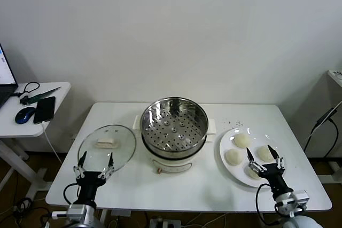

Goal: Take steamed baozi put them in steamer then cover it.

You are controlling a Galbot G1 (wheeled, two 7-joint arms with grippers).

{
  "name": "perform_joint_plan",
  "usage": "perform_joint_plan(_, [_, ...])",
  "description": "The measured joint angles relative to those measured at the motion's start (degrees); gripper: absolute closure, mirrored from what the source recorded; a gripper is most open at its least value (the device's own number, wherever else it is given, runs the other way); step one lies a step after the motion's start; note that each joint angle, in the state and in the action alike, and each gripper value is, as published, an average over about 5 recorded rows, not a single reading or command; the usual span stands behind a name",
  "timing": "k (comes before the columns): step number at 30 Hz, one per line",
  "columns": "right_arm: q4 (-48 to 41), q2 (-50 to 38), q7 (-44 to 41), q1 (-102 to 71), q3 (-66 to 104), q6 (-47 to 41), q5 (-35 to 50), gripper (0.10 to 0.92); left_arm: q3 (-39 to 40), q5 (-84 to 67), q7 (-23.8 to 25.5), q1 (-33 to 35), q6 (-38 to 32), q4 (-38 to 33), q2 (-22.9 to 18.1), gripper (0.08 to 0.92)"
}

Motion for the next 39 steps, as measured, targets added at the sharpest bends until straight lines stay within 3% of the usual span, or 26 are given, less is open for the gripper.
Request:
perform_joint_plan(9, [-2.4,-9.8,-7.3,5.3,-2.3,-6.9,-5.1,0.203,0.5,0.1,-0.5,0.9,-0.9,0.0,0.0,0.177])
perform_joint_plan(24, [-15.6,-33.4,-33.2,31.0,-22.6,-11.7,-16.6,0.203,1.9,0.5,-1.5,2.1,-2.6,0.8,0.7,0.177])
perform_joint_plan(39, [-35.8,-34.0,-47.8,75.1,-67.7,-8.1,-24.9,0.203,1.0,-0.2,-1.9,2.1,-2.5,1.1,1.4,0.177])
